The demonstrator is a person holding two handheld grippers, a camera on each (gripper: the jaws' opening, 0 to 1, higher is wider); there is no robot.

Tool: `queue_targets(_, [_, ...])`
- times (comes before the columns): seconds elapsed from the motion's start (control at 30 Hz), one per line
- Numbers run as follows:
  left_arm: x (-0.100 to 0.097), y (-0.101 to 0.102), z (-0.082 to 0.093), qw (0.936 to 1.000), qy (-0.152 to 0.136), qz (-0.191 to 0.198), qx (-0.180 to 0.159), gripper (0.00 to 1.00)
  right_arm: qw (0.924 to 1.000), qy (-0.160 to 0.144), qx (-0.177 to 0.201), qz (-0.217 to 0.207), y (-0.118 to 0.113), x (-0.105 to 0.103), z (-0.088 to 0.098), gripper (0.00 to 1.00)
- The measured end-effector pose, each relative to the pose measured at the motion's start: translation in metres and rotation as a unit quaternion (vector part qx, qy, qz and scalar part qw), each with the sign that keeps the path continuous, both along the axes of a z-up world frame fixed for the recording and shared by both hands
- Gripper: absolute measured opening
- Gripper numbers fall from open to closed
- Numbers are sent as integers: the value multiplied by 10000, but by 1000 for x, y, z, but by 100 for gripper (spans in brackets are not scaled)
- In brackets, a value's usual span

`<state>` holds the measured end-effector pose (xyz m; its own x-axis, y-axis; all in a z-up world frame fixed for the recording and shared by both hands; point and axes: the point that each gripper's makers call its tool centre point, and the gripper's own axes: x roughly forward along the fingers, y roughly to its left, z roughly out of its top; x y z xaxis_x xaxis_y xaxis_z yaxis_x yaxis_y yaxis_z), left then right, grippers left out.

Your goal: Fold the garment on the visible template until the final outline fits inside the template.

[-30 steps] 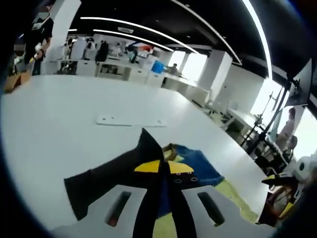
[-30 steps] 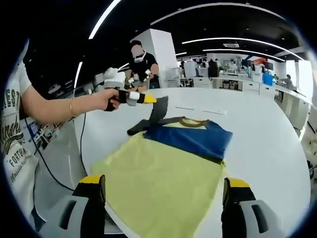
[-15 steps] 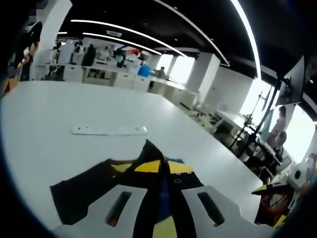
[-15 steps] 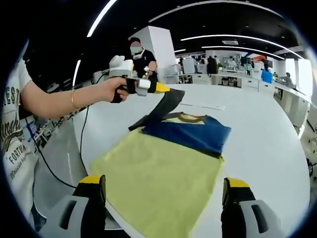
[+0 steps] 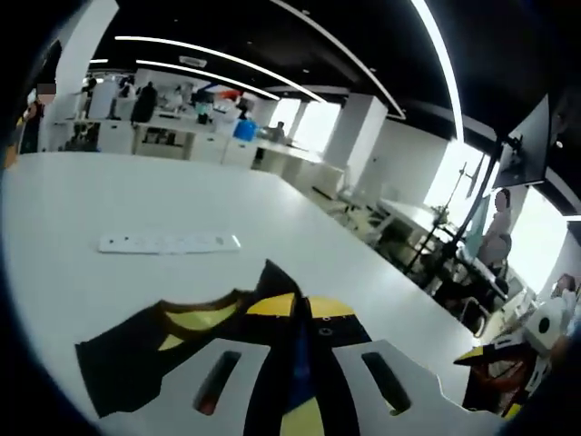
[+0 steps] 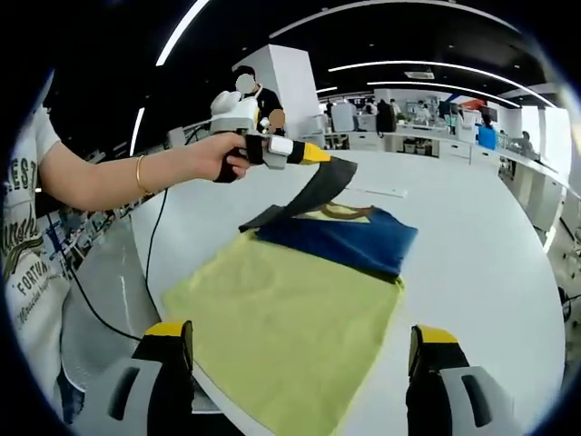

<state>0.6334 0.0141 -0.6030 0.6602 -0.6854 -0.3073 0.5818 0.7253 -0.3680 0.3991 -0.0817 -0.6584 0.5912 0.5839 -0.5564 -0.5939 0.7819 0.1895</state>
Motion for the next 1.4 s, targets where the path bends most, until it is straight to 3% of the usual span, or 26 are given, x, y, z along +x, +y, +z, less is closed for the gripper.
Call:
queue_targets(0.27, [1, -26, 6, 9997, -81, -191, -158, 0, 10000, 37, -32, -68, -5, -1, -2, 98])
queue_targets(0.53, [-9, -51, -8, 9988, -53, -492, -8, 0, 9999, 79, -85, -103, -9, -3, -3, 98])
queue_targets(0.9, [-20, -80, -47, 9972, 216, -657, 276, 0, 9997, 129, -67, -210, -15, -5, -7, 98])
queue_targets(1.4, [-62, -110, -109, 9878, 839, -1210, 508, 1, 9992, 164, 21, -365, -22, -8, -12, 98])
